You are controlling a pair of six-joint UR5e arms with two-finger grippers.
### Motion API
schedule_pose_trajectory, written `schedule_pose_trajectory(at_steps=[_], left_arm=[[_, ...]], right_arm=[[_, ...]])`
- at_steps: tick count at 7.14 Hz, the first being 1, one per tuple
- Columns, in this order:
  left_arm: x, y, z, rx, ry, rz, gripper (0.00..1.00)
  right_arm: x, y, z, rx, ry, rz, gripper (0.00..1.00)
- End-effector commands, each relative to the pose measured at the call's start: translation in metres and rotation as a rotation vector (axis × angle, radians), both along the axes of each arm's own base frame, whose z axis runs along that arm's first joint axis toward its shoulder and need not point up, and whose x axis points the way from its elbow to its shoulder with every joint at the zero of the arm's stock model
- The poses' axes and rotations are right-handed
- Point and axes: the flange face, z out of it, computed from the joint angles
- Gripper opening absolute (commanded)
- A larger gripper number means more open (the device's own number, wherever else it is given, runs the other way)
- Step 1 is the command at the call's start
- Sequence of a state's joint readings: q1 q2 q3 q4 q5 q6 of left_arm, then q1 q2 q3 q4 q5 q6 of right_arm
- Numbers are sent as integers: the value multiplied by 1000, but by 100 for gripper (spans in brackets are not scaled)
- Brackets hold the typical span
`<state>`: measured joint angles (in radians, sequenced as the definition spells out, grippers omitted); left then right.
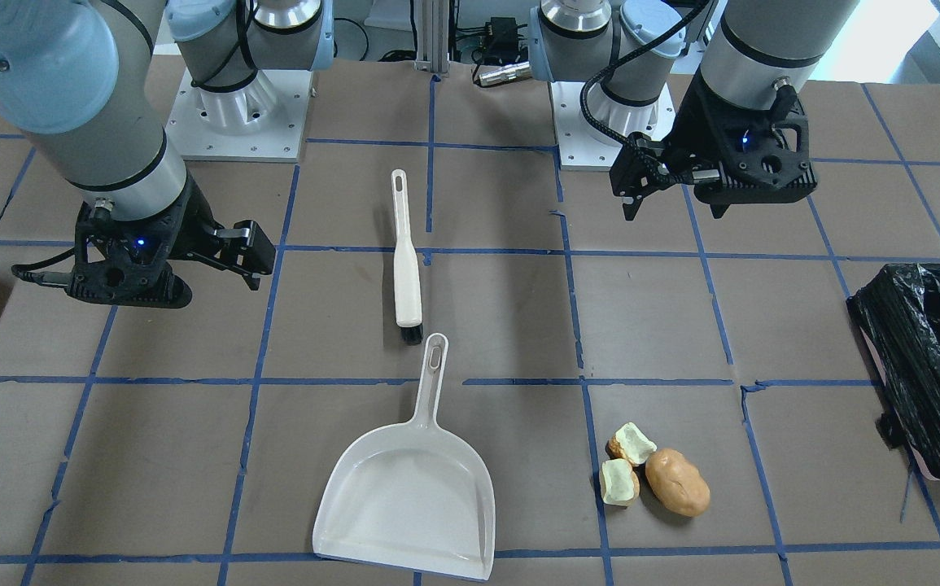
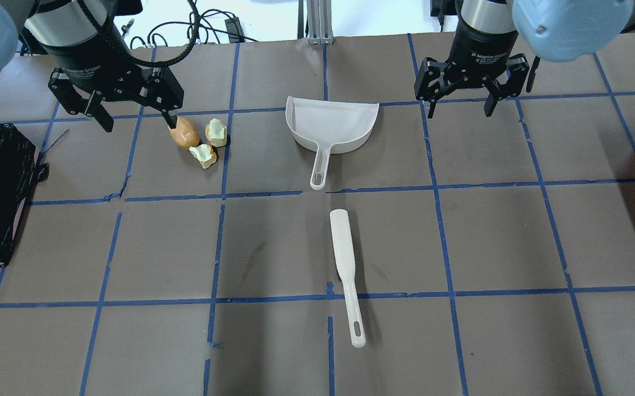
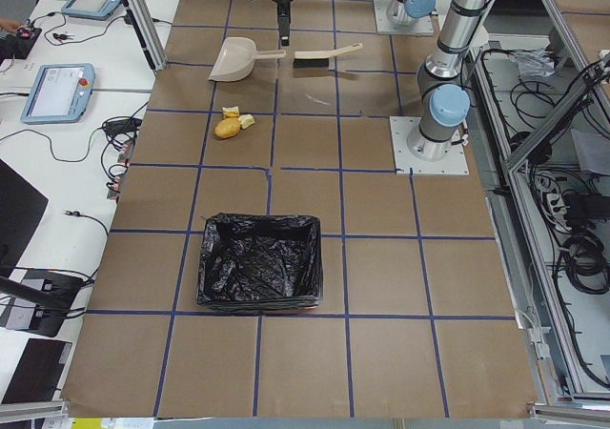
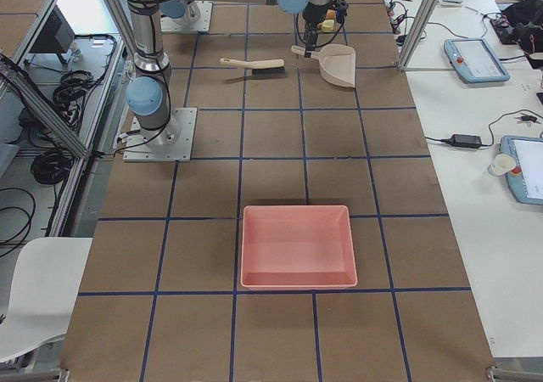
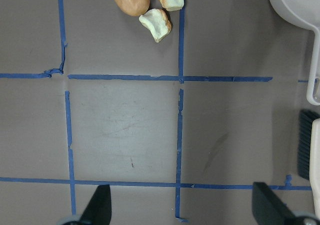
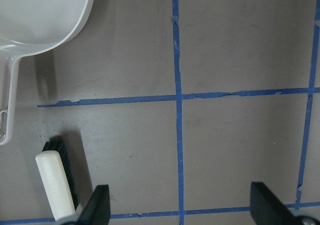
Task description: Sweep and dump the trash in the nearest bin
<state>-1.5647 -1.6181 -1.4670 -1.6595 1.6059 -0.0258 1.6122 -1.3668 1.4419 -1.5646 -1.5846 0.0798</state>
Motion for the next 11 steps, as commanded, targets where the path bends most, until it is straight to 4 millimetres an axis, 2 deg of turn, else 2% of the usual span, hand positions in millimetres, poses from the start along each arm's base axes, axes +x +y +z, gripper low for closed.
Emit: schedule_pose_trajectory(at_steps=[1,5,6,9,11], left_arm=[[0,0,4,-9,-2,0,100],[-3,-4,-1,-17,3,-9,100],[-1,-8,12,-59,-2,-6,100],[1,-7,12,-55,-5,-3,100],[1,-12,-2,-13,-3,3,100]], right_arm=[[0,0,1,-1,0,0,100],[0,0,1,-1,0,0,100],[0,0,1,-1,0,0,100],[0,0,1,-1,0,0,100],[0,0,1,-1,-2,0,100]])
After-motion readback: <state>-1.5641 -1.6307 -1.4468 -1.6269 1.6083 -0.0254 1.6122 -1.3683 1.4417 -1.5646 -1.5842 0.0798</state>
